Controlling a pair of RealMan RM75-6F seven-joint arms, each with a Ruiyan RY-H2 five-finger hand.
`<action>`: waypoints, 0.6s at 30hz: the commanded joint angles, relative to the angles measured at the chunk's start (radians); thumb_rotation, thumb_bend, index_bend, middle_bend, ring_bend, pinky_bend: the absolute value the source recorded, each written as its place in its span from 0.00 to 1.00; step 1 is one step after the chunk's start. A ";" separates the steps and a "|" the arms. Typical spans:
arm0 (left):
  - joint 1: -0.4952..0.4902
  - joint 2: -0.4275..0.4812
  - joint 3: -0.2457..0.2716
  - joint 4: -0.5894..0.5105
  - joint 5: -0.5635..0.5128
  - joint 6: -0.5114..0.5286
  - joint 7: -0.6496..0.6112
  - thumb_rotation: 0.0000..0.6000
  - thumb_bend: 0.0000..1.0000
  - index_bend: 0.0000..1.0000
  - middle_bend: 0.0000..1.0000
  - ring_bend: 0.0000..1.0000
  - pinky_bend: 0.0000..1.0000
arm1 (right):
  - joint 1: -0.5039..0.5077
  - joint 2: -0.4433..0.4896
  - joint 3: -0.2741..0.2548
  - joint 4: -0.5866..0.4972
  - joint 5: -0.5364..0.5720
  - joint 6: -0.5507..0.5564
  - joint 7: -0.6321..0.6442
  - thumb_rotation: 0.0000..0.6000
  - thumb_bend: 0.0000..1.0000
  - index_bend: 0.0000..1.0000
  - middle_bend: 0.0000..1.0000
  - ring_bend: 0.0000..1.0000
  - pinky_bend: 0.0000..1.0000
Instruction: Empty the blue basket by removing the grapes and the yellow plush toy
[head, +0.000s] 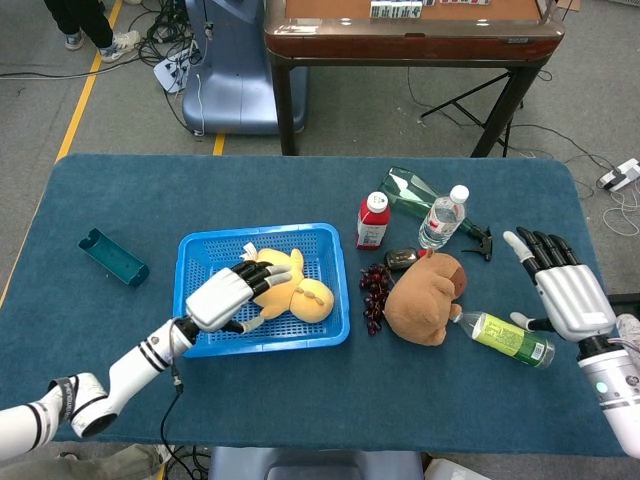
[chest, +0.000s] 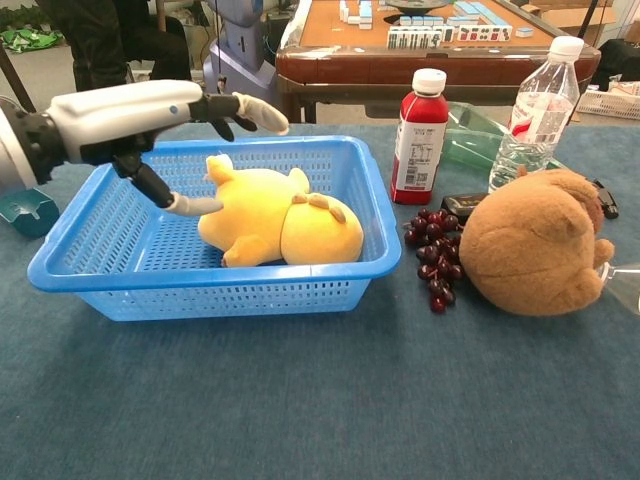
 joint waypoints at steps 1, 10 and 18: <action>-0.035 -0.032 0.000 0.045 -0.024 -0.038 0.017 1.00 0.33 0.16 0.12 0.14 0.18 | -0.010 0.002 0.002 0.003 -0.004 0.001 0.010 1.00 0.00 0.00 0.03 0.00 0.06; -0.101 -0.052 0.016 0.141 -0.028 -0.085 0.073 1.00 0.33 0.14 0.09 0.11 0.17 | -0.038 0.005 0.007 0.021 -0.024 0.000 0.050 1.00 0.00 0.00 0.03 0.00 0.06; -0.164 -0.071 0.037 0.196 -0.035 -0.153 0.101 1.00 0.33 0.13 0.07 0.10 0.16 | -0.064 0.012 0.010 0.033 -0.035 0.003 0.088 1.00 0.01 0.00 0.03 0.00 0.06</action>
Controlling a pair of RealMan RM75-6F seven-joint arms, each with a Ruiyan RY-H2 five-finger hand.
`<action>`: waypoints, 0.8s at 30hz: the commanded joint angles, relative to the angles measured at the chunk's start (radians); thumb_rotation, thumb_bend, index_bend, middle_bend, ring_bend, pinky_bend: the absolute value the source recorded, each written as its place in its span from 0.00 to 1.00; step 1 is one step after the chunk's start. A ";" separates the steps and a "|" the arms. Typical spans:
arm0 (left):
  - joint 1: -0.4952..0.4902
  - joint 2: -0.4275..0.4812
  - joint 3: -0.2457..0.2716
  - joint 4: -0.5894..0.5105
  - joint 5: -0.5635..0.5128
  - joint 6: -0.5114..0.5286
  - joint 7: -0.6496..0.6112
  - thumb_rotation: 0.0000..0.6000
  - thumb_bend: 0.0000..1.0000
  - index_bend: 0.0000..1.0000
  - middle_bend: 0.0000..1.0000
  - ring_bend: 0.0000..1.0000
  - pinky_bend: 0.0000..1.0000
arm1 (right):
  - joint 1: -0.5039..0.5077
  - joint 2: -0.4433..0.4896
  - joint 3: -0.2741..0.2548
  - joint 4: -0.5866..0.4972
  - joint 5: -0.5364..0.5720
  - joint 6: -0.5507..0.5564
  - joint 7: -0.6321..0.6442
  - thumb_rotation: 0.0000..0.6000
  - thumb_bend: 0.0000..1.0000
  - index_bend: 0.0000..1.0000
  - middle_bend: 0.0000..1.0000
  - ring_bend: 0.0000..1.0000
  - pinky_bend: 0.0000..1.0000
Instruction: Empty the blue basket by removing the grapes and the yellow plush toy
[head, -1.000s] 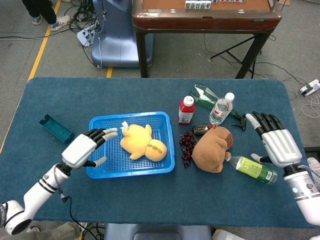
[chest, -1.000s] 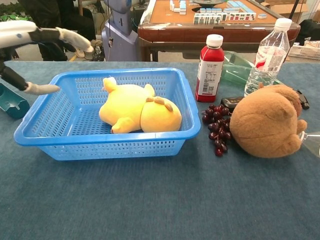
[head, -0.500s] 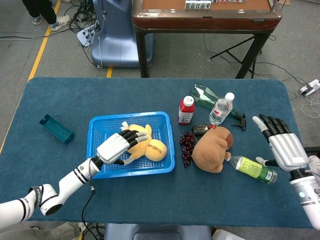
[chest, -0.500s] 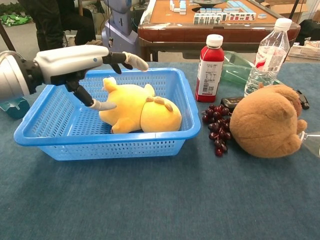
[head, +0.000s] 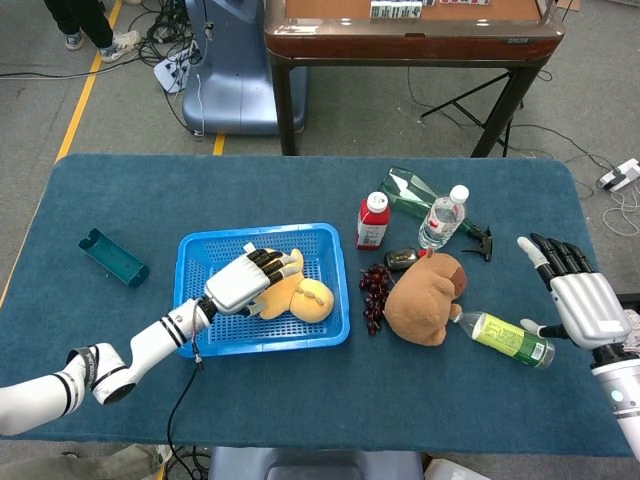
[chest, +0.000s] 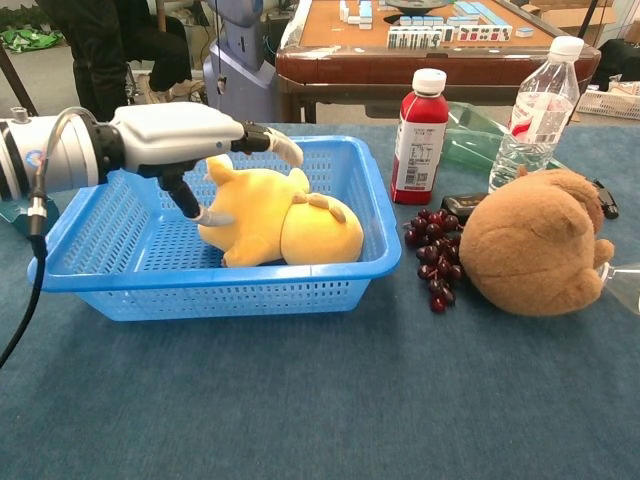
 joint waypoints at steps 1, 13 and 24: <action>-0.021 -0.013 0.002 0.012 -0.011 -0.020 0.009 1.00 0.33 0.13 0.07 0.10 0.16 | -0.005 -0.001 0.002 0.005 -0.001 -0.002 0.008 1.00 0.01 0.00 0.03 0.00 0.06; -0.107 -0.083 0.011 0.072 -0.064 -0.130 0.078 1.00 0.33 0.15 0.06 0.10 0.16 | -0.029 0.002 0.014 0.019 0.003 0.000 0.029 1.00 0.01 0.00 0.03 0.00 0.06; -0.118 -0.153 0.016 0.148 -0.139 -0.156 0.124 1.00 0.33 0.49 0.34 0.40 0.32 | -0.044 0.003 0.026 0.037 0.006 -0.003 0.059 1.00 0.01 0.00 0.03 0.00 0.07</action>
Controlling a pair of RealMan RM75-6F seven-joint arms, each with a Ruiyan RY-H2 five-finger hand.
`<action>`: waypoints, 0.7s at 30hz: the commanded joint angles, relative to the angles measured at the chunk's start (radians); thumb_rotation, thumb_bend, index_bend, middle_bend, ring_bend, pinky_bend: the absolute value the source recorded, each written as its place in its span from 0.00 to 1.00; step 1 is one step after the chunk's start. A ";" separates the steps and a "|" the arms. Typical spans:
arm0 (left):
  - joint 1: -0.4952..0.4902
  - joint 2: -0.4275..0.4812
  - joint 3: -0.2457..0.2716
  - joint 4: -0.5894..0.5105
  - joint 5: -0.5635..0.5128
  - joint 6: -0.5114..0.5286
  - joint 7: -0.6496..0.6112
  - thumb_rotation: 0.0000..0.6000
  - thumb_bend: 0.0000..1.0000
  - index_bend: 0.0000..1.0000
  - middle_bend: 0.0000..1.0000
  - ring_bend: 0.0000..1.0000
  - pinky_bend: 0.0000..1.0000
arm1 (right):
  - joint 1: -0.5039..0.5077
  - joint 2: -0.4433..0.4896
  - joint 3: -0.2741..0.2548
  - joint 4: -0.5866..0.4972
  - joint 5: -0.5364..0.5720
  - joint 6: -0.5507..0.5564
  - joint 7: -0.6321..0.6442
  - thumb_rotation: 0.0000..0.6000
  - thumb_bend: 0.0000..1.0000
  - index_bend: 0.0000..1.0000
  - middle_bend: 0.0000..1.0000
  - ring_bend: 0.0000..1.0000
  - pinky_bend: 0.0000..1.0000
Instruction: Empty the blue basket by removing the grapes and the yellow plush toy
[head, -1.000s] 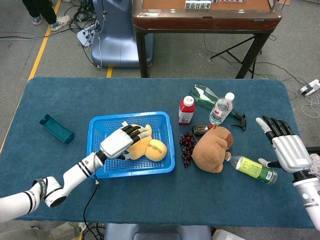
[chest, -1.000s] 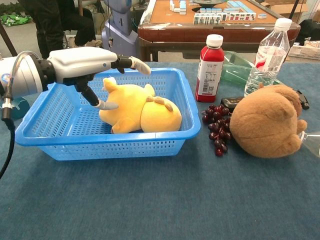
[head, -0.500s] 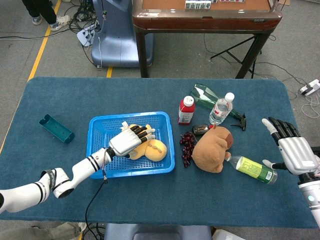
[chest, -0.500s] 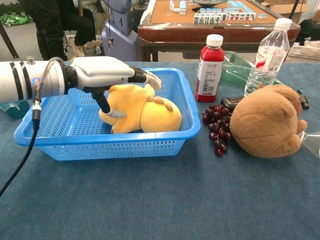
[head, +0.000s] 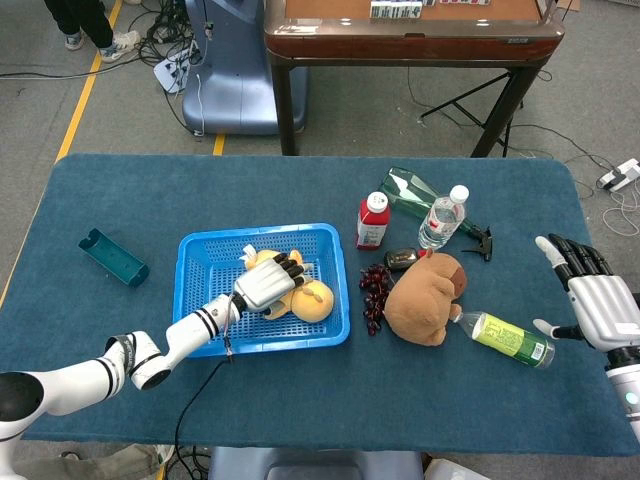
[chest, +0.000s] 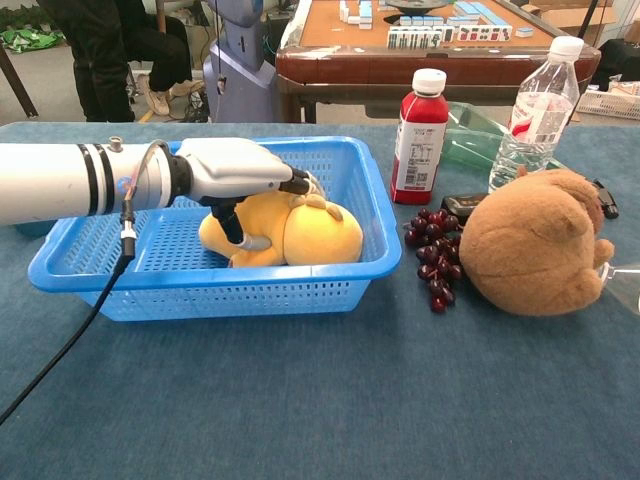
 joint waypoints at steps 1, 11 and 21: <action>0.009 -0.023 0.002 0.028 -0.015 0.020 0.010 1.00 0.33 0.55 0.41 0.46 0.39 | -0.003 -0.001 0.003 0.006 0.000 -0.002 0.009 1.00 0.01 0.00 0.03 0.00 0.07; 0.084 0.018 -0.003 0.008 -0.010 0.199 -0.098 1.00 0.33 0.69 0.64 0.64 0.72 | -0.008 -0.011 0.016 0.019 -0.010 0.001 0.030 1.00 0.01 0.00 0.04 0.00 0.07; 0.216 0.179 -0.030 -0.104 -0.031 0.422 -0.159 1.00 0.33 0.69 0.64 0.62 0.73 | -0.016 -0.017 0.023 0.032 -0.026 0.007 0.054 1.00 0.02 0.00 0.04 0.00 0.07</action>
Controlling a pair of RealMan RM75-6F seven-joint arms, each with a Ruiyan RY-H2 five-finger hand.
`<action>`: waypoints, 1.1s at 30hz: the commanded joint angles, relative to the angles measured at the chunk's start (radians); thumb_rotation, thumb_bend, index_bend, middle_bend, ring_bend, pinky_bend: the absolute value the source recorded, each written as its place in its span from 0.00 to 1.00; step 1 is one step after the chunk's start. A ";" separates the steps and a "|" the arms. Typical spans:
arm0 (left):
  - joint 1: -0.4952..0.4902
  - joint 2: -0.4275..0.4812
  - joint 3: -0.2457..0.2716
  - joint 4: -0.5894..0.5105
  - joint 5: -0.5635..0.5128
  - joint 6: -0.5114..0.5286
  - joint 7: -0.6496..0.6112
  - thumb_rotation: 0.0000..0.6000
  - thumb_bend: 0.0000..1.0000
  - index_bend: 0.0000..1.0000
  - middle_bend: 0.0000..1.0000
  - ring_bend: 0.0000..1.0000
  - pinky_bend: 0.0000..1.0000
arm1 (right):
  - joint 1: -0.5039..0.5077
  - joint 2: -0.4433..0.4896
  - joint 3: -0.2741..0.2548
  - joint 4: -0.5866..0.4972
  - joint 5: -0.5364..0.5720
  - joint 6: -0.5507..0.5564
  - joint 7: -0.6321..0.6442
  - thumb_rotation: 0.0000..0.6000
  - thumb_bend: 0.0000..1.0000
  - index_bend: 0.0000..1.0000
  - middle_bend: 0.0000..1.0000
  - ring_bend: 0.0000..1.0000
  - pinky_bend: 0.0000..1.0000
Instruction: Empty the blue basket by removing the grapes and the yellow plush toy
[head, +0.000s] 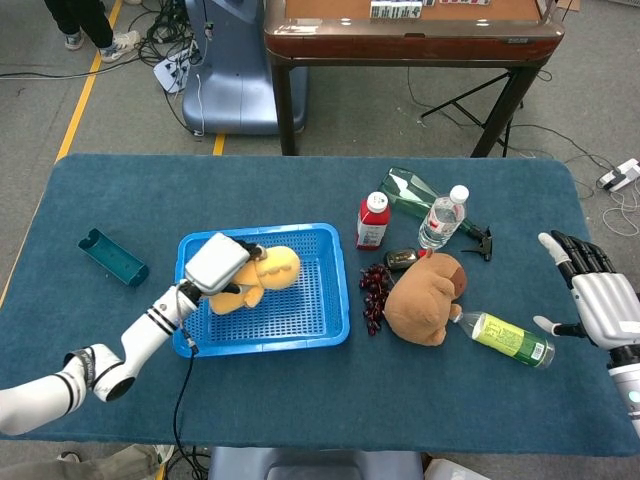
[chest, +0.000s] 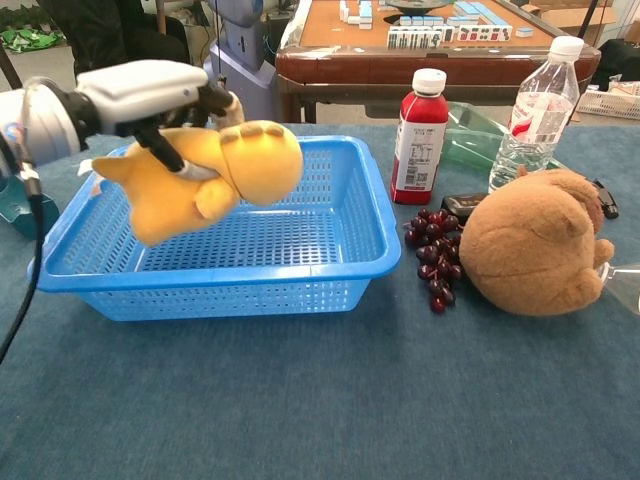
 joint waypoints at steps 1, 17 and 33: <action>0.063 0.069 -0.019 -0.050 -0.029 0.073 -0.019 1.00 0.33 0.69 0.64 0.62 0.73 | -0.001 -0.003 0.001 0.005 -0.004 -0.001 0.007 1.00 0.02 0.00 0.04 0.00 0.07; 0.213 0.227 -0.053 -0.078 -0.222 0.104 0.079 1.00 0.33 0.68 0.64 0.60 0.73 | 0.007 -0.020 0.009 0.025 -0.023 -0.018 0.026 1.00 0.02 0.00 0.04 0.00 0.07; 0.228 0.184 -0.051 -0.075 -0.480 -0.066 0.330 1.00 0.33 0.32 0.37 0.35 0.55 | 0.007 -0.010 0.011 0.001 -0.016 -0.029 0.006 1.00 0.02 0.00 0.04 0.00 0.07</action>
